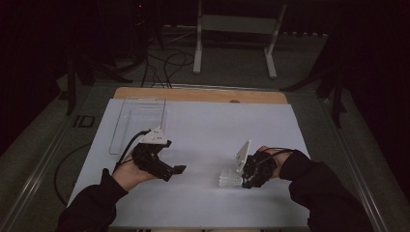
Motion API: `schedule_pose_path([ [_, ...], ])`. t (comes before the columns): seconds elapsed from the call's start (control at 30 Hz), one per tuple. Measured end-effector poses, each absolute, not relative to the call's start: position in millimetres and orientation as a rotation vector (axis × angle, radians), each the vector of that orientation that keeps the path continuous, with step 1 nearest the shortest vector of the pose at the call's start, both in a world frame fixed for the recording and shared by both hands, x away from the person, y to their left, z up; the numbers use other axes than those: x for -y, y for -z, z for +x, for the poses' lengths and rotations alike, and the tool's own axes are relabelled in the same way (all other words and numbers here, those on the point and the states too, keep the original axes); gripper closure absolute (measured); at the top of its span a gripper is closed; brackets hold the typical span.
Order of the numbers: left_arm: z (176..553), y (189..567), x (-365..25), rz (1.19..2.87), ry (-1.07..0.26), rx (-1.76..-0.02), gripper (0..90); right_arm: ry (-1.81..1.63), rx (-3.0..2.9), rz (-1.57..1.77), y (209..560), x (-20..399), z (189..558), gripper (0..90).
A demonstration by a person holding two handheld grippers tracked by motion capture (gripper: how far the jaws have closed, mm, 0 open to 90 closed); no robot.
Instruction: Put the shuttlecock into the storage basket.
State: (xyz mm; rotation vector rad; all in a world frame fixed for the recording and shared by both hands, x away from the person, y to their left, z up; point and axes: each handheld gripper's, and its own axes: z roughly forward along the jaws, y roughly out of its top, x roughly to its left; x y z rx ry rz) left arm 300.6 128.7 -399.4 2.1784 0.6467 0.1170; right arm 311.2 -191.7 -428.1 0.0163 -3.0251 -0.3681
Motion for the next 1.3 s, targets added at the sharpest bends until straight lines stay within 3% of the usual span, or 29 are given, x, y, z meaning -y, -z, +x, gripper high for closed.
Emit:
schedule_pose_path([
  [0.83, 322, 415, -62, 2.354, 0.069, -0.624, 2.9, 0.360, 3.015, 0.065, 430, 182, 308, 66.0],
  [1.3, 318, 420, -32, 2.480, 0.169, -0.484, 22.2, 0.360, 3.007, 0.121, 431, 178, 306, 66.0],
])
